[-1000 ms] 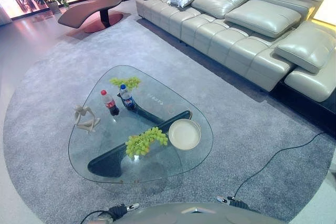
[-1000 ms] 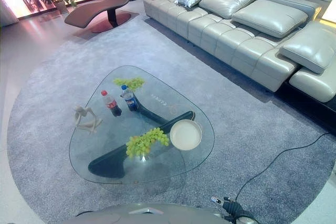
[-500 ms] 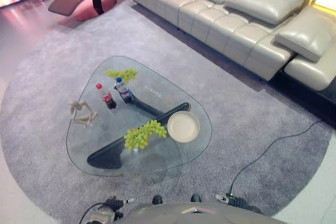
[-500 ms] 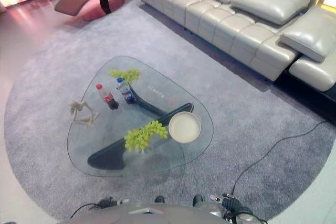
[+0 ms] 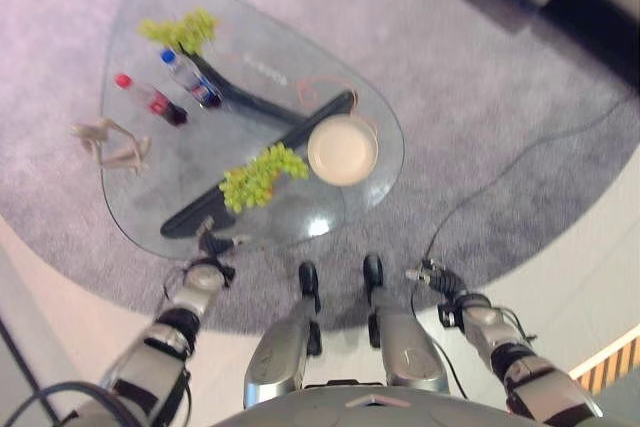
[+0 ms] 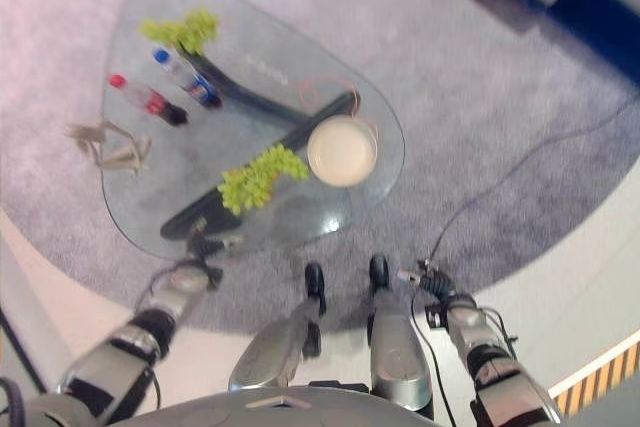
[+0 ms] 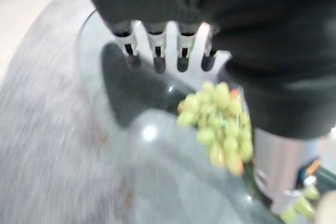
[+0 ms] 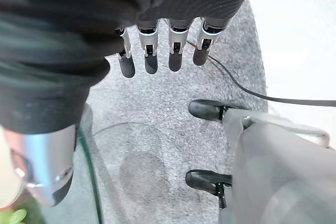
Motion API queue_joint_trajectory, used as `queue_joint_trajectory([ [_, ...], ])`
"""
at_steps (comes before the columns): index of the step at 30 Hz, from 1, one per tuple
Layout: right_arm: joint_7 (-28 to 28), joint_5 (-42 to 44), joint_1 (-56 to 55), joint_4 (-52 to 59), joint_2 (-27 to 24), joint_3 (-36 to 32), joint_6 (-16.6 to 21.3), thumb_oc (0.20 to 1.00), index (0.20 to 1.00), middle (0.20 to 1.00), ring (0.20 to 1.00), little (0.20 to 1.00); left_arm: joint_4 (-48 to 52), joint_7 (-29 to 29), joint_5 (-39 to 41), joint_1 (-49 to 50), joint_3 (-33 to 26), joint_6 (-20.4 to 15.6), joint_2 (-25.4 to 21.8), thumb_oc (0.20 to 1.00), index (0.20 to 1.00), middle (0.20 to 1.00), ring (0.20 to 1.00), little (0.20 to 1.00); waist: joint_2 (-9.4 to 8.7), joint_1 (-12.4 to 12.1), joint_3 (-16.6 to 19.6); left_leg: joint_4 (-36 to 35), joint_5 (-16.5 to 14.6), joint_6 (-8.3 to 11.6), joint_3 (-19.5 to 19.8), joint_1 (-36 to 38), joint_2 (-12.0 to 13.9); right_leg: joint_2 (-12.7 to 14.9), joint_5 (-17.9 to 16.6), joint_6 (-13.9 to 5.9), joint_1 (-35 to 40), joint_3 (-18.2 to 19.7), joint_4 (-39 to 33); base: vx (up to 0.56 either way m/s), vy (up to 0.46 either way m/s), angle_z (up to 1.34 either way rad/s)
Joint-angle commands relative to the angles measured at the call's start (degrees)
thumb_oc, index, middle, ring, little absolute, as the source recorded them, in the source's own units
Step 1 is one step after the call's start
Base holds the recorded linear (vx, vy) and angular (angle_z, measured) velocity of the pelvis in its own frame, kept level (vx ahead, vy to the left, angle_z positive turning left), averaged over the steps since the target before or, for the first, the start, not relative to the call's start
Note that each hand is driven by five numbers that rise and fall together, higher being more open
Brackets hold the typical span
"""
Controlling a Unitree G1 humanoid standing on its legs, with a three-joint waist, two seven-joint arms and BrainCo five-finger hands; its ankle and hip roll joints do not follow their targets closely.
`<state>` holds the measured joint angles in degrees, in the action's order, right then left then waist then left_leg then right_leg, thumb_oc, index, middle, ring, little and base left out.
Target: Pick up fruits into the plate
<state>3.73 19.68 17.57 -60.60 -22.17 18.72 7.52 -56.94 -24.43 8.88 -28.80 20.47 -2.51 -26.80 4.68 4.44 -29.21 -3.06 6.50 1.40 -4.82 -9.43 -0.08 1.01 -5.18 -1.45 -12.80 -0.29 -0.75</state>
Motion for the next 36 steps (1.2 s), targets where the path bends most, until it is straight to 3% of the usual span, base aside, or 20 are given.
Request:
queue_joint_trajectory([
  [1, -0.86, 3.12, -1.62, 2.83, -0.70, 1.48, 1.81, 1.000, 1.000, 1.000, 1.000, 1.000, -0.81, -5.74, -3.18, -2.32, 0.17, 1.76, -2.40, 1.000, 1.000, 1.000, 1.000, 1.000, -1.42, 0.39, 0.25, 5.65, -6.58, -1.11, 3.87, -3.58, -1.60, -1.49, 6.10, -1.11, -6.27, 1.78, 9.98, -0.12, 0.001, -0.06],
  [9, -2.85, 7.38, 0.89, 6.27, -0.98, 2.23, 4.82, 1.000, 1.000, 1.000, 1.000, 1.000, -3.17, -12.07, -11.53, -15.66, 2.72, 12.74, -10.51, 1.000, 1.000, 1.000, 1.000, 1.000, -2.98, 0.86, -0.58, 8.30, -4.46, -0.28, 3.64, -15.19, -1.34, -2.67, 5.82, -1.32, -18.49, 1.26, 14.52, -0.08, -0.028, -0.07],
  [16, -3.68, 9.81, 1.29, 8.50, -1.08, 2.33, 5.91, 1.000, 1.000, 1.000, 1.000, 1.000, -4.40, -14.20, -15.04, -24.65, 5.57, 20.81, -14.09, 1.000, 1.000, 1.000, 1.000, 1.000, -4.41, 1.44, -0.58, 12.63, -5.11, -0.06, 3.85, -22.86, -1.73, -3.45, 6.32, -1.21, -25.84, 1.16, 18.22, -0.02, -0.024, -0.01],
  [23, -3.50, 12.84, 1.48, 9.45, -1.01, 2.37, 6.45, 1.000, 1.000, 1.000, 1.000, 1.000, -7.78, -13.71, -18.22, -30.78, 8.37, 24.49, -14.84, 1.000, 1.000, 1.000, 1.000, 1.000, -6.08, 2.34, -0.58, 17.74, -6.49, -0.29, 4.61, -29.00, -2.57, -4.51, 6.76, -0.80, -31.43, 1.56, 22.01, 0.01, -0.004, 0.00],
  [30, -2.66, 15.25, 1.07, 10.80, -0.91, 2.44, 6.76, 1.000, 1.000, 1.000, 1.000, 1.000, -10.16, -13.99, -17.91, -34.42, 9.77, 25.89, -14.67, 1.000, 1.000, 1.000, 1.000, 1.000, -7.83, 3.38, -0.58, 23.14, -8.53, -0.59, 4.78, -33.90, -3.30, -5.80, 7.12, -0.52, -35.51, 2.23, 25.24, 0.04, 0.018, -0.04],
  [36, -2.01, 17.35, -0.21, 12.00, -1.02, 2.58, 7.05, 1.000, 1.000, 1.000, 1.000, 1.000, -13.58, -10.64, -17.92, -38.61, 11.79, 26.30, -14.46, 1.000, 1.000, 1.000, 1.000, 1.000, -9.77, 4.45, -0.58, 28.55, -10.69, -1.01, 5.09, -38.65, -3.37, -6.97, 7.51, -0.52, -39.28, 2.83, 28.59, 0.06, 0.003, -0.07],
])
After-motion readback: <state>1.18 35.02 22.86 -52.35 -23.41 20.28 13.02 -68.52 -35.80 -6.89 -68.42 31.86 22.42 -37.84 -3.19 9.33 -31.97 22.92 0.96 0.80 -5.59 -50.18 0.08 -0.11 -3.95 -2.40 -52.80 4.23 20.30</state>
